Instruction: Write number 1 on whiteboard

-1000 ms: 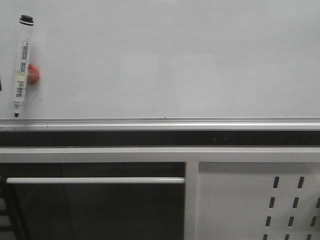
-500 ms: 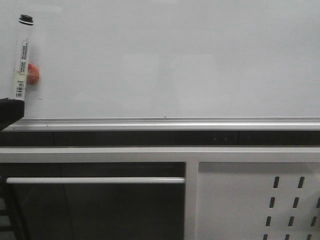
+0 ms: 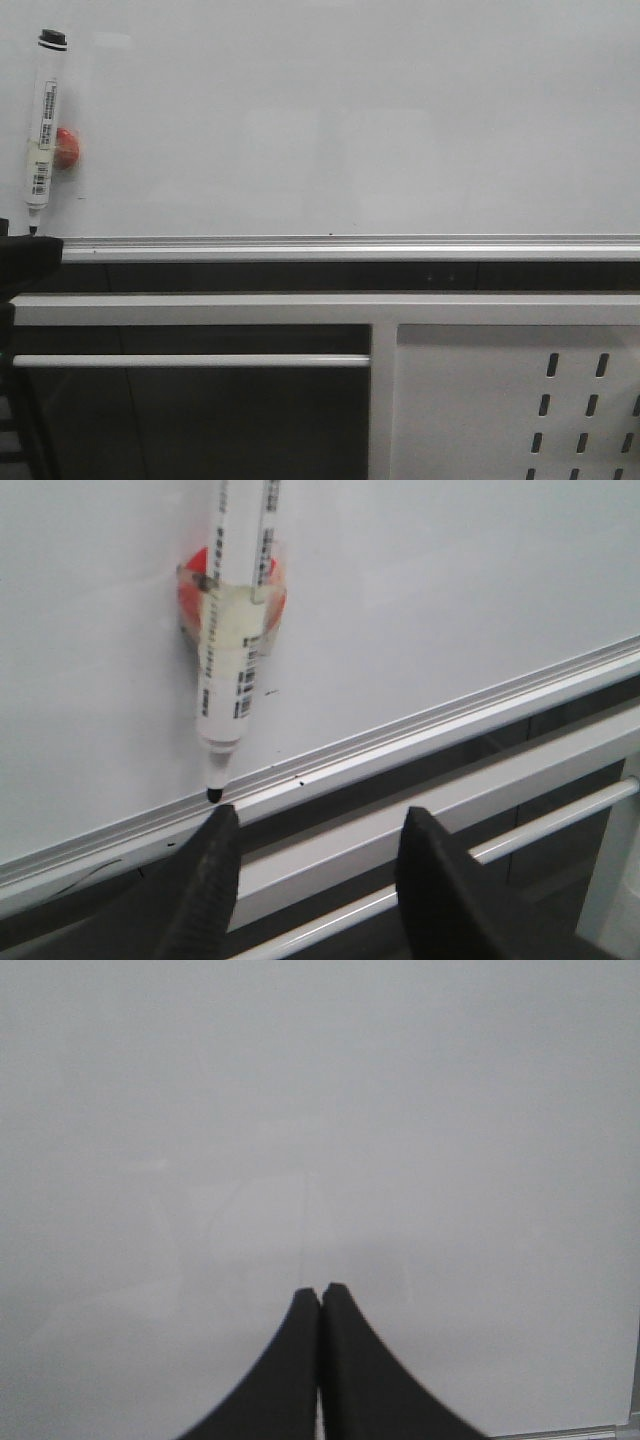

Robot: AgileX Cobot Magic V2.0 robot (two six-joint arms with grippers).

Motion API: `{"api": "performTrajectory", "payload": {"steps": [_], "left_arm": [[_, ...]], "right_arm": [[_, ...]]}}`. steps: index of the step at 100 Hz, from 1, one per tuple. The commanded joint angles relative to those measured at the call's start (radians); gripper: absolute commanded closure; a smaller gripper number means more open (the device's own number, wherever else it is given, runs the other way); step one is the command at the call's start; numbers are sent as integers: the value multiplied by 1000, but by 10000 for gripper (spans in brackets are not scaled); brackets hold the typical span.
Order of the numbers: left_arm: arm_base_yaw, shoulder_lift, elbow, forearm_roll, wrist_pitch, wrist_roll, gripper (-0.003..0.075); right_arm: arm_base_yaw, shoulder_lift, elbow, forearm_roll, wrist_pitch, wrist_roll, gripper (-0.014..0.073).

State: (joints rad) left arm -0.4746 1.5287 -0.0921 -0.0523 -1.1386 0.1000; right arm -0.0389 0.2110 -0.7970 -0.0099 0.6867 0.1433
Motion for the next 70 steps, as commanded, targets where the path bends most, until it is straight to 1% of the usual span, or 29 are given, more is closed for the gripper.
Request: {"api": "performTrajectory", "payload": {"steps": [1,21,33,61,66,70], "left_arm": [[-9,-14,-19,-36,-226,2,396],[-9,-14,-69,-40,-226,6,395],[-9,-14,-102,-49,-226,62,395],[-9,-14,-130,-109,-219,63,397],[-9,-14,-130,-114,-217,63,415],[-9,-14,-130,-116,-217,63,447]], "right_arm": [[1,27,-24,-2,-82,-9,655],[1,27,-24,-2,-82,-9,655],[1,27,-24,-2,-82,-9,655],[1,27,-24,-2,-82,-9,655],[1,27,-24,-2,-82,-9,655],[1,27,-24,-2,-82,-9,655]]}}
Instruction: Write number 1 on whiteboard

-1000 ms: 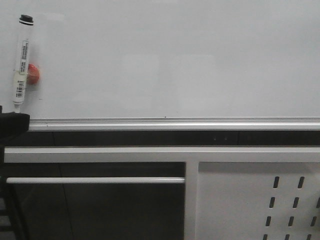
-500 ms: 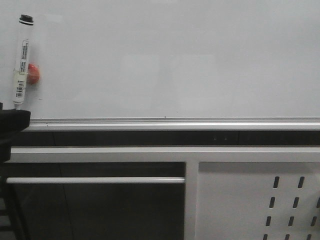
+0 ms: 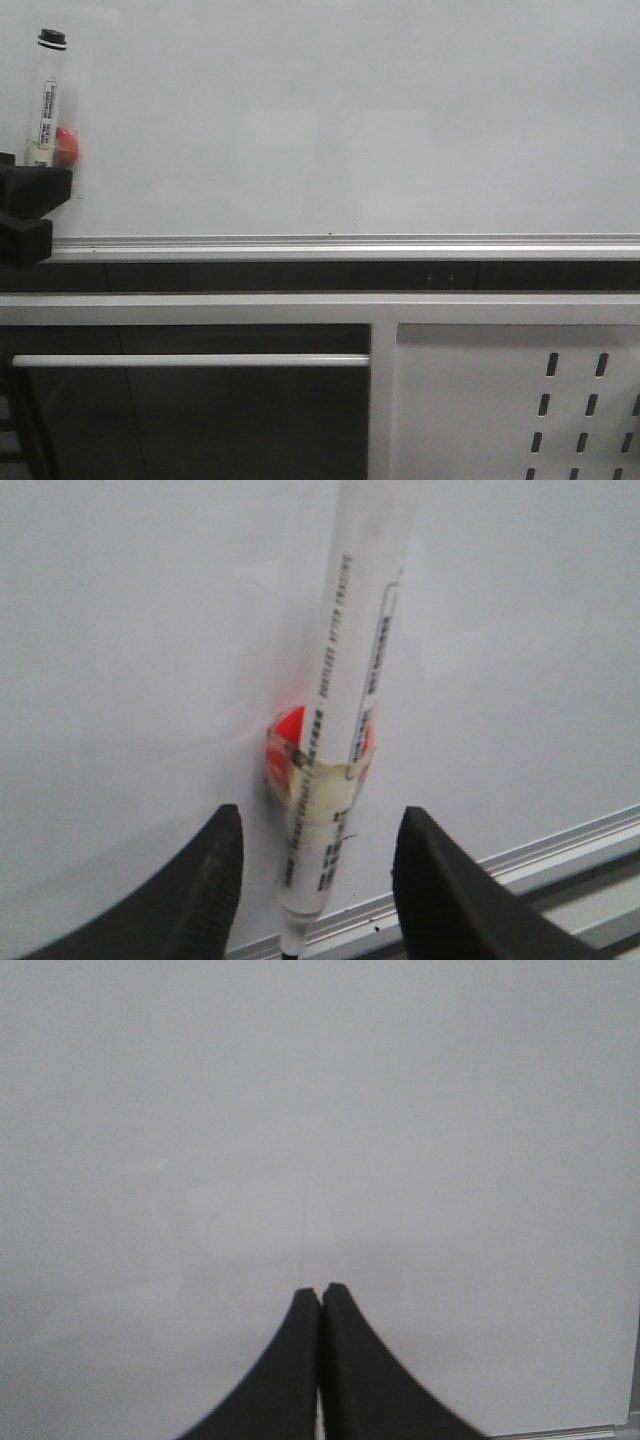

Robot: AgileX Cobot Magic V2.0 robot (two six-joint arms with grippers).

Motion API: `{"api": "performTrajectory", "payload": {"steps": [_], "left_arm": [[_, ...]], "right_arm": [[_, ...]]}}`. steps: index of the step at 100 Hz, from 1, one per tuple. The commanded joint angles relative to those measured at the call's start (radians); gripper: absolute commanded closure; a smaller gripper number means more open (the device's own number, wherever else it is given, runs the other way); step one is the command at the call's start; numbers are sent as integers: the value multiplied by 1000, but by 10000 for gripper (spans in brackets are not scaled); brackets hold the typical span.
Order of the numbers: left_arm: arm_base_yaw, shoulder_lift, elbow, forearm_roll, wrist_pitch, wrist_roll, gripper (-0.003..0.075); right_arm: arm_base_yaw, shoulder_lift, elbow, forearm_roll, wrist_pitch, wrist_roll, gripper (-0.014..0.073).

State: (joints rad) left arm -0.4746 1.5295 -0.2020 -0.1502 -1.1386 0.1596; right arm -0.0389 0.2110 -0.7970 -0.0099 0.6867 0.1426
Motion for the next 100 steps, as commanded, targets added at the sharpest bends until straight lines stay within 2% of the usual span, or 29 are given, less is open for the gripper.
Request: {"api": "performTrajectory", "payload": {"steps": [1,33,56,100], "left_arm": [[-9,-14,-21,-18,-217,5,459],[-9,58,-29,-7,-224,5,738],[-9,61,-63,-11,-224,5,738],[-9,-10,-29,3,-224,7,738]], "right_arm": [[1,27,-24,-2,-82,-8,655],[1,27,-24,-2,-82,-8,655],[1,27,-24,-2,-82,-8,655],[1,27,-24,-2,-91,-8,655]]}}
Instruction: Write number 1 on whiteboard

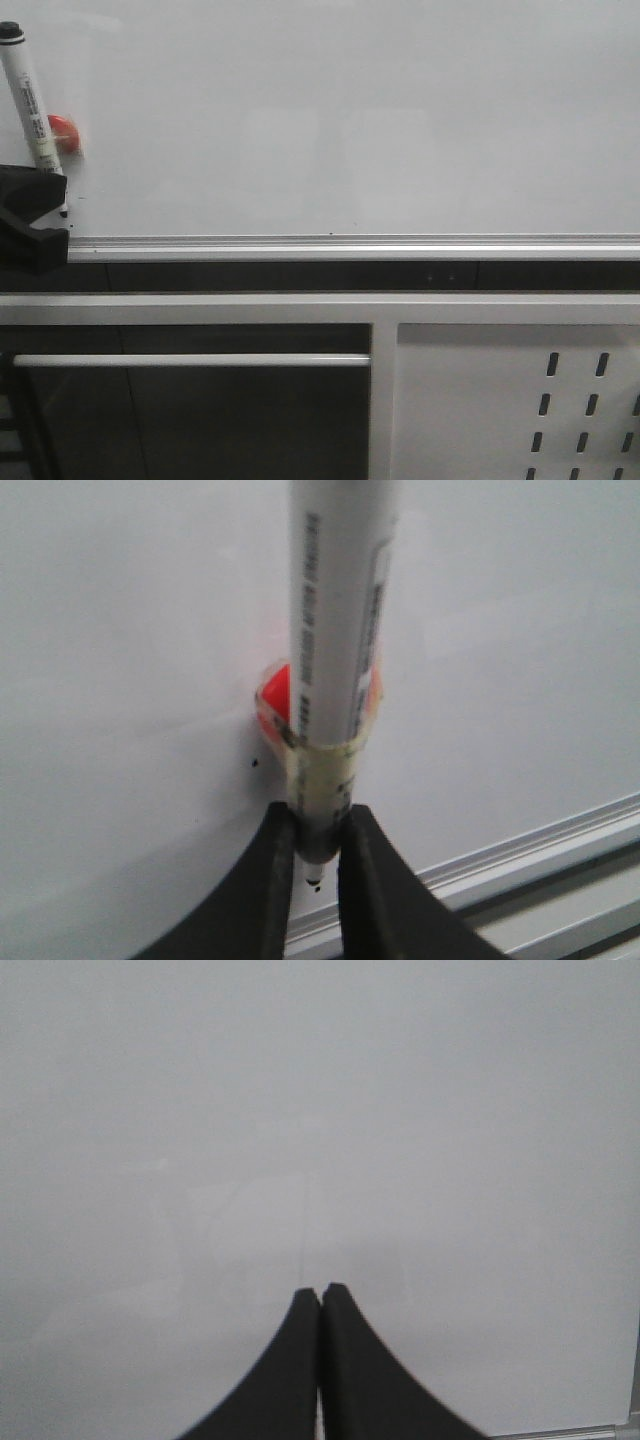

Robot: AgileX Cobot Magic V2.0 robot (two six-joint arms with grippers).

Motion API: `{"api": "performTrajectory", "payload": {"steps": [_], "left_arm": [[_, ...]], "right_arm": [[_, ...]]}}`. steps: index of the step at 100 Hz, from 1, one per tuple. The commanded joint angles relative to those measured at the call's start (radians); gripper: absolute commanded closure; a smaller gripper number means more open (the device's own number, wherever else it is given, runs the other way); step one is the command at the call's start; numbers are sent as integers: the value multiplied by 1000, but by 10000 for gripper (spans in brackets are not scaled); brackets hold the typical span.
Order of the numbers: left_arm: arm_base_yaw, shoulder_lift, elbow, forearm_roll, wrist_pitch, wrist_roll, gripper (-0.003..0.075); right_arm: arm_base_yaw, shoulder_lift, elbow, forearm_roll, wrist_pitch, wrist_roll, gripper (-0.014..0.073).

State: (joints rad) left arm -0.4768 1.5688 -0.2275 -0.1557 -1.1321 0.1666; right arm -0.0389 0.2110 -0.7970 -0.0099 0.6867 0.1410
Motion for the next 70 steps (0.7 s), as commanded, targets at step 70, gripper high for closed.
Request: {"api": "performTrajectory", "payload": {"steps": [70], "left_arm": [[-7,-207,108,322,-186,0,738]], "right_arm": [[1,194,-24,465,167,-456,655]]}}
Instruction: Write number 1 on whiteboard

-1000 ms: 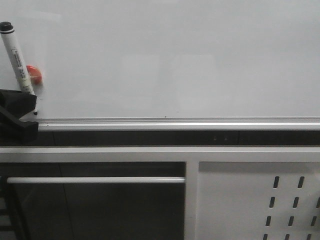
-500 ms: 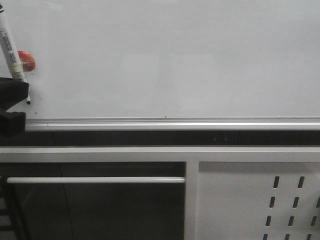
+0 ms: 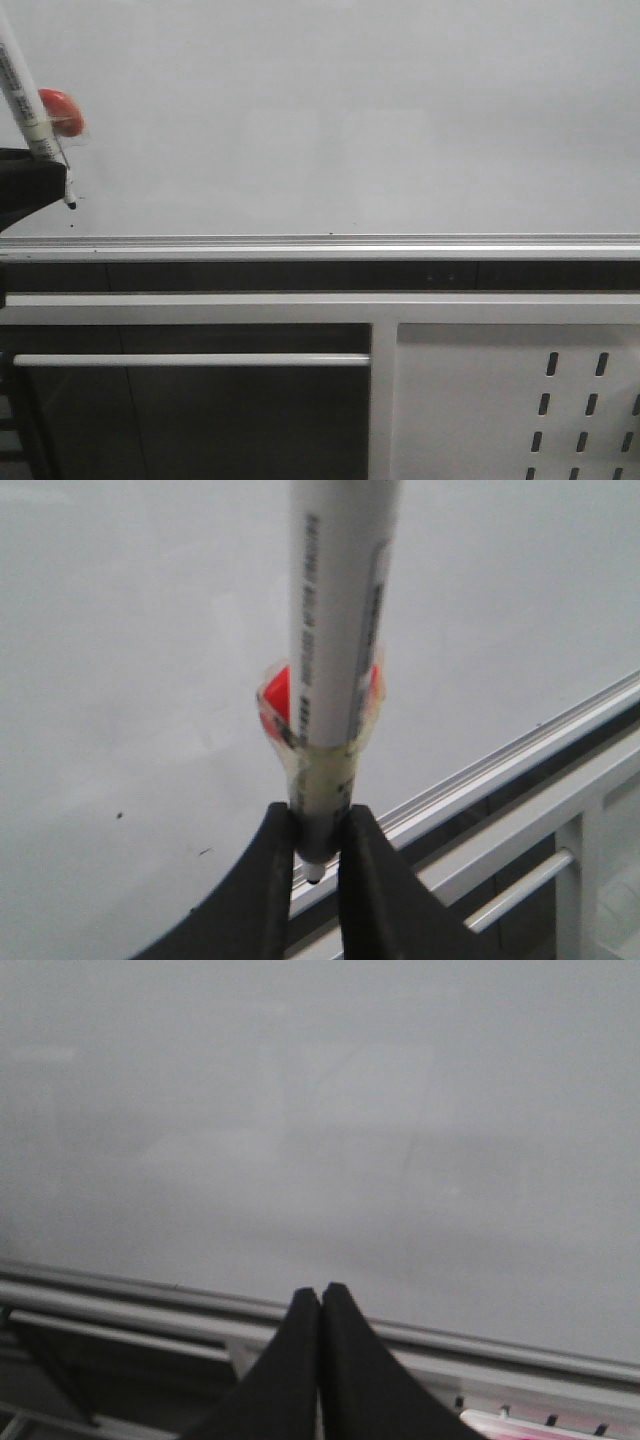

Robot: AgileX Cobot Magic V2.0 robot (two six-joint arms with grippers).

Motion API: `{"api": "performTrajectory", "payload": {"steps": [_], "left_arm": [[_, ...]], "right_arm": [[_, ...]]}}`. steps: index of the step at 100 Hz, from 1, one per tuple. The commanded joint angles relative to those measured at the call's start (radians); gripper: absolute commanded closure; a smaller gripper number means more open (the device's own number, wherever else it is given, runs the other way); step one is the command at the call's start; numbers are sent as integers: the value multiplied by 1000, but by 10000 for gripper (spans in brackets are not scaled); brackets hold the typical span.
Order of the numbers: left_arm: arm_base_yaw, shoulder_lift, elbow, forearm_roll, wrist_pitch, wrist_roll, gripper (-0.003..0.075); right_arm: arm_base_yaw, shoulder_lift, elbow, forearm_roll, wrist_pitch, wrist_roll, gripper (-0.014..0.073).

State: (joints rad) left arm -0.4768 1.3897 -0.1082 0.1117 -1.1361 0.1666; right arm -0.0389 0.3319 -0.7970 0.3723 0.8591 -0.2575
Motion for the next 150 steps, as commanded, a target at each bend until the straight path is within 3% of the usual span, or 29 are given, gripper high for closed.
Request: {"api": "performTrajectory", "payload": {"steps": [1,35,56,101,117,132,150], "left_arm": [[-7,-29,-11,59,-174,0,738],[-7,-63,-27,158,47,0,738],[-53,-123,-97,221,329,-6,738],[-231,-188,-427,241,1167,-6,738],[-274,-190,-517,266,1321,-6,738],[-306,-190,-576,271,1440,-4,738],[-345,-194,-596,357,1552,-4,738]], "right_arm": [[1,77,-24,90,-3,-60,655],[1,220,-26,244,117,-194,655],[1,300,-26,302,178,-264,655],[1,476,-52,413,276,-330,655],[6,513,-71,467,298,-350,655],[97,569,-71,479,318,-360,655],[268,652,-71,504,168,-360,615]]}}
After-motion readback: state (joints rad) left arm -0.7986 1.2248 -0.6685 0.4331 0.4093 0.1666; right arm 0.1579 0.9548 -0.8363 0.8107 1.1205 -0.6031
